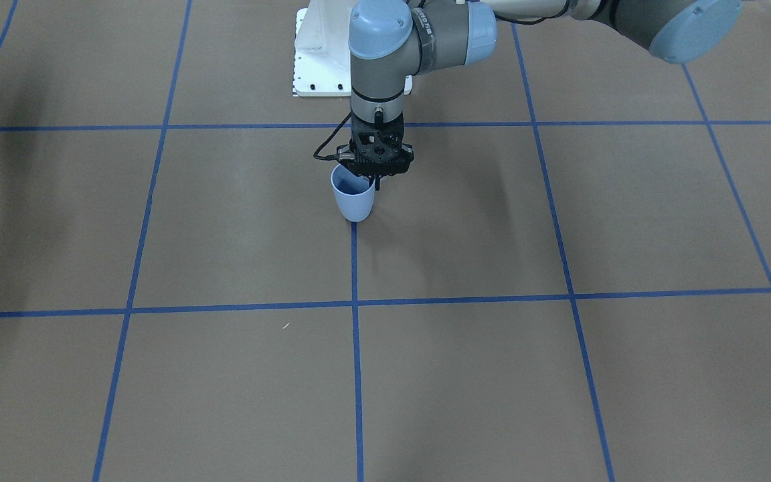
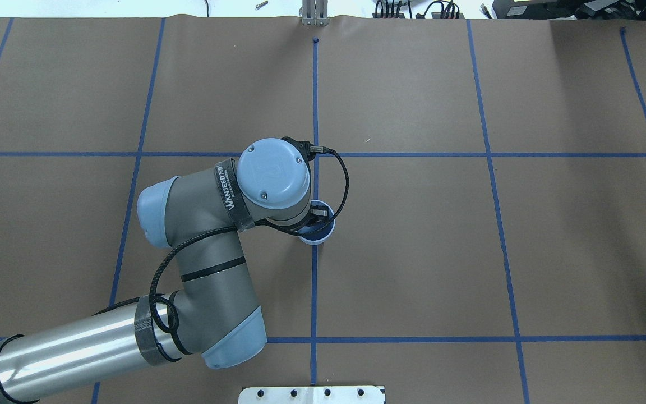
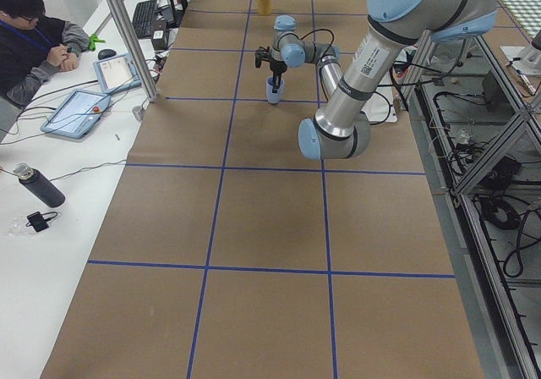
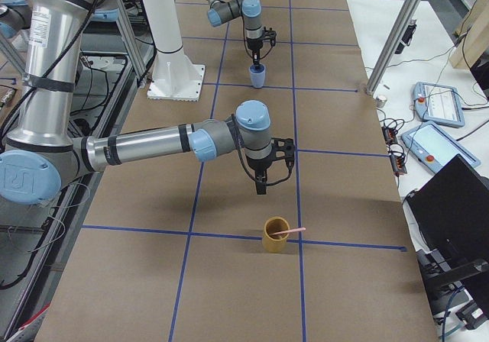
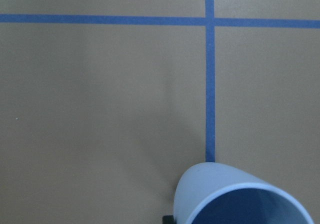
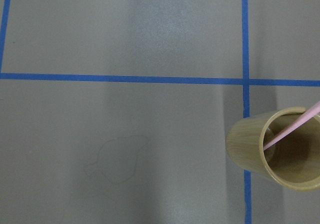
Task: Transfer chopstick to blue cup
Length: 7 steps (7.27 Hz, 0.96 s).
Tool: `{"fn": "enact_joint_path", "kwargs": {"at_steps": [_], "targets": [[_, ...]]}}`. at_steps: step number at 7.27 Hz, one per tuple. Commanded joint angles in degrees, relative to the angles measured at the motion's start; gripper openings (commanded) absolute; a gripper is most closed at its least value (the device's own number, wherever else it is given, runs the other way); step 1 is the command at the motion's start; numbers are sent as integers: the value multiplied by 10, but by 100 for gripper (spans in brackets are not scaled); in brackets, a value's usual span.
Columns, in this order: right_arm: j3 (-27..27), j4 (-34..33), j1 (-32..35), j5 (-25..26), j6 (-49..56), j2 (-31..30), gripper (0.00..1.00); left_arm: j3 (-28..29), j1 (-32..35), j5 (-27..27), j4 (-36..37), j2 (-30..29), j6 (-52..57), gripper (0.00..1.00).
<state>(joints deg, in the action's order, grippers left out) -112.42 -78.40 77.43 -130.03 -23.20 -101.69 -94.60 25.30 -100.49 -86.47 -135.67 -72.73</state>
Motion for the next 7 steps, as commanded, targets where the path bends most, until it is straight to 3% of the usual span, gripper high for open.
{"fn": "enact_joint_path", "kwargs": {"at_steps": [1,3,5,7], "targets": [[0,0,0,0,0,0,100,6,1,0,-25,0,14,98],[0,0,-1,0,0,0,100,-20,34,-8,-23,0,17,98],[1,0,-1,0,1,1,100,-33,122,-123,-19,8,62,98],[11,19,0,11,24,-2,100,-42,259,-233,2,90,271,98]]}}
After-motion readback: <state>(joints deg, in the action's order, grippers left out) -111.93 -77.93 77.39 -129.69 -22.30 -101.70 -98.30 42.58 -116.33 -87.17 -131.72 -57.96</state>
